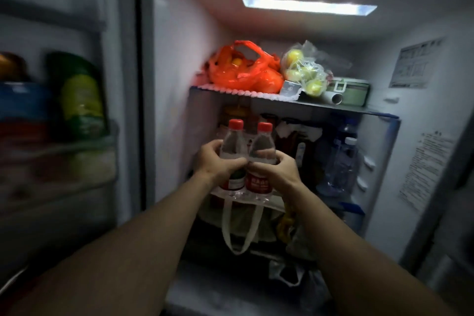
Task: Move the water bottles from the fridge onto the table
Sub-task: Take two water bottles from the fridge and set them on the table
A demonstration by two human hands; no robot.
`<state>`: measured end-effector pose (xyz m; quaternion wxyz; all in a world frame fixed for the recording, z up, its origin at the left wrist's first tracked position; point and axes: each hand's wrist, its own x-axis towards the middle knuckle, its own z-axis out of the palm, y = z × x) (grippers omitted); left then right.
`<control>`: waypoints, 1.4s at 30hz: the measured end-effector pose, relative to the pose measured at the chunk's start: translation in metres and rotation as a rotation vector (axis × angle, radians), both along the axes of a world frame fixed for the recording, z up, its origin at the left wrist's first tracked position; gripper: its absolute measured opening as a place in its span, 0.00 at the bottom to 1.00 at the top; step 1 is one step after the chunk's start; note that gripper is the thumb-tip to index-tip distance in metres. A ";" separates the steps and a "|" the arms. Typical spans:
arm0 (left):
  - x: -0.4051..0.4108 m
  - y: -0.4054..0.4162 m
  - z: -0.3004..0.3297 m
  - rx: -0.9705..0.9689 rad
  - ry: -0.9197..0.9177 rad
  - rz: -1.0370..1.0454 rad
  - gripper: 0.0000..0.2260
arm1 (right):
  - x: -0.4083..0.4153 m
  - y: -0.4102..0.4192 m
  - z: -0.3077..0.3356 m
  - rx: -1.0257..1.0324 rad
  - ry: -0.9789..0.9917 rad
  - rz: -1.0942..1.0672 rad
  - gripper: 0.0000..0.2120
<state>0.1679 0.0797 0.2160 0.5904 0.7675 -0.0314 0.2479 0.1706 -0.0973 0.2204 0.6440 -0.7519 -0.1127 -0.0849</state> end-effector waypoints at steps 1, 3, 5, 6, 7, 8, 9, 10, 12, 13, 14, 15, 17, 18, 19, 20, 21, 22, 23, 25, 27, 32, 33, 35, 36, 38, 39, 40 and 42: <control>-0.028 0.008 0.003 0.018 -0.015 0.011 0.17 | -0.020 0.006 0.003 0.028 -0.008 0.064 0.23; -0.085 0.025 0.005 0.049 -0.043 0.045 0.18 | -0.059 0.020 0.003 0.053 -0.030 0.206 0.20; -0.145 0.042 0.000 0.041 -0.043 0.131 0.18 | -0.100 0.035 -0.004 0.050 -0.044 0.344 0.17; -0.176 0.052 -0.004 0.040 -0.027 0.188 0.19 | -0.120 0.045 -0.009 0.051 -0.045 0.413 0.16; -0.207 0.063 -0.007 0.035 -0.001 0.228 0.20 | -0.139 0.055 -0.014 0.049 -0.035 0.486 0.16; -0.238 0.073 -0.011 0.018 0.034 0.246 0.20 | -0.158 0.066 -0.020 0.040 -0.019 0.566 0.18; -0.269 0.084 -0.016 -0.005 0.068 0.247 0.20 | -0.178 0.078 -0.026 0.019 0.002 0.644 0.20; -0.300 0.097 -0.021 -0.026 0.100 0.246 0.20 | -0.196 0.092 -0.031 -0.009 0.024 0.717 0.23; -0.360 0.125 -0.030 -0.072 0.168 0.261 0.22 | -0.232 0.126 -0.038 -0.067 0.059 0.843 0.29; -0.390 0.140 -0.034 -0.100 0.203 0.278 0.22 | -0.251 0.144 -0.039 -0.101 0.063 0.908 0.29; -0.419 0.155 -0.038 -0.125 0.232 0.306 0.22 | -0.271 0.165 -0.040 -0.139 0.062 0.978 0.27; -0.447 0.171 -0.043 -0.136 0.249 0.344 0.22 | -0.291 0.187 -0.042 -0.172 0.064 1.047 0.25; -0.498 0.205 -0.052 -0.141 0.254 0.452 0.21 | -0.330 0.233 -0.044 -0.216 0.069 1.160 0.22; -0.522 0.222 -0.056 -0.151 0.249 0.524 0.21 | -0.349 0.257 -0.045 -0.233 0.060 1.197 0.20; -0.544 0.241 -0.060 -0.164 0.240 0.610 0.20 | -0.365 0.282 -0.046 -0.254 0.049 1.224 0.18; -0.566 0.260 -0.064 -0.177 0.230 0.700 0.20 | -0.380 0.309 -0.048 -0.273 0.042 1.245 0.15; -0.586 0.280 -0.068 -0.189 0.219 0.777 0.20 | -0.393 0.336 -0.051 -0.279 0.039 1.259 0.14; -0.604 0.301 -0.072 -0.198 0.215 0.839 0.20 | -0.404 0.365 -0.055 -0.272 0.038 1.268 0.14; -0.622 0.323 -0.076 -0.206 0.220 0.895 0.20 | -0.414 0.394 -0.061 -0.262 0.042 1.269 0.16; -0.651 0.370 -0.084 -0.215 0.238 1.000 0.23 | -0.434 0.451 -0.071 -0.242 0.053 1.260 0.19; -0.672 0.421 -0.091 -0.190 0.255 1.075 0.25 | -0.452 0.512 -0.083 -0.215 0.057 1.260 0.18; -0.684 0.554 -0.100 -0.105 0.288 1.168 0.26 | -0.482 0.663 -0.100 -0.190 0.073 1.284 0.21; -0.680 0.577 -0.101 -0.094 0.298 1.161 0.26 | -0.485 0.689 -0.101 -0.190 0.066 1.288 0.20; -0.667 0.621 -0.104 -0.093 0.295 1.135 0.27 | -0.486 0.737 -0.101 -0.178 0.063 1.285 0.19; -0.659 0.641 -0.105 -0.096 0.285 1.120 0.29 | -0.483 0.759 -0.102 -0.170 0.065 1.277 0.19; -0.640 0.680 -0.108 -0.111 0.283 1.084 0.31 | -0.471 0.800 -0.106 -0.165 0.071 1.251 0.22; -0.630 0.699 -0.111 -0.123 0.294 1.066 0.32 | -0.463 0.820 -0.109 -0.166 0.077 1.236 0.24; -0.620 0.719 -0.115 -0.132 0.308 1.052 0.32 | -0.453 0.840 -0.113 -0.168 0.085 1.226 0.25; -0.598 0.761 -0.127 -0.124 0.341 1.043 0.31 | -0.430 0.883 -0.124 -0.181 0.094 1.219 0.26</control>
